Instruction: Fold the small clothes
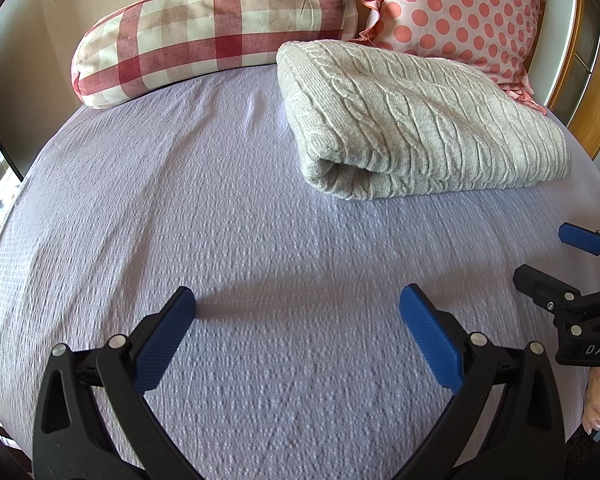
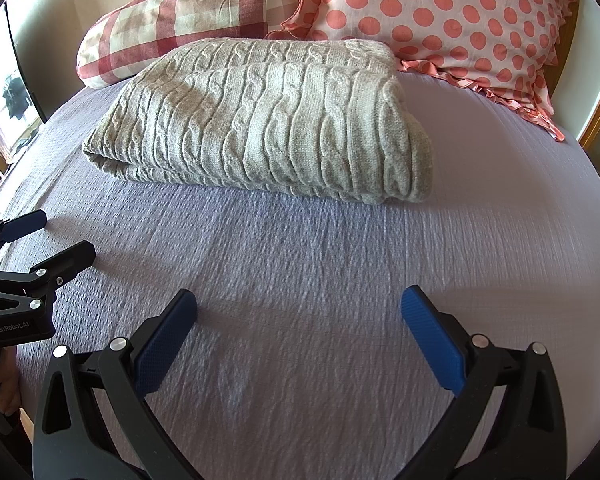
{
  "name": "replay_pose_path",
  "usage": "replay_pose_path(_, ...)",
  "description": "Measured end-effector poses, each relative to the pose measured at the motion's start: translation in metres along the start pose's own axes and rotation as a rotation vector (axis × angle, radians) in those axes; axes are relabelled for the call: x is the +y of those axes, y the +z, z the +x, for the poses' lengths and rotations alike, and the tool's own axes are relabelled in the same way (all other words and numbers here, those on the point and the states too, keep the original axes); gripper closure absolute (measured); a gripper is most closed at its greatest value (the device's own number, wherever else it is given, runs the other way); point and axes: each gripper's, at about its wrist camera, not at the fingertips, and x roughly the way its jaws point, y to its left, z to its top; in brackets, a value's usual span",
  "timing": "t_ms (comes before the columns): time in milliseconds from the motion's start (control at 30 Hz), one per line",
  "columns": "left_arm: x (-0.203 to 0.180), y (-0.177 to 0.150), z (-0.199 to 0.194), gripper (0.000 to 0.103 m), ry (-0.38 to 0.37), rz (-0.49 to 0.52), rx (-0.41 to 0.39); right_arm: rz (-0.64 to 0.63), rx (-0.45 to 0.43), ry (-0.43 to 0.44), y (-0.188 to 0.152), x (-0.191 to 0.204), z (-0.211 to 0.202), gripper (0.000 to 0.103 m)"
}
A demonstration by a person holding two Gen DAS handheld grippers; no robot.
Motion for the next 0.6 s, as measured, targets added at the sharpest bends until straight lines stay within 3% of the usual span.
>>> replay_pose_path(600,-0.0005,0.0017,0.0014,0.002,-0.009,0.007,0.019,0.001,0.0,0.0,0.0,0.0,0.0001,0.001)
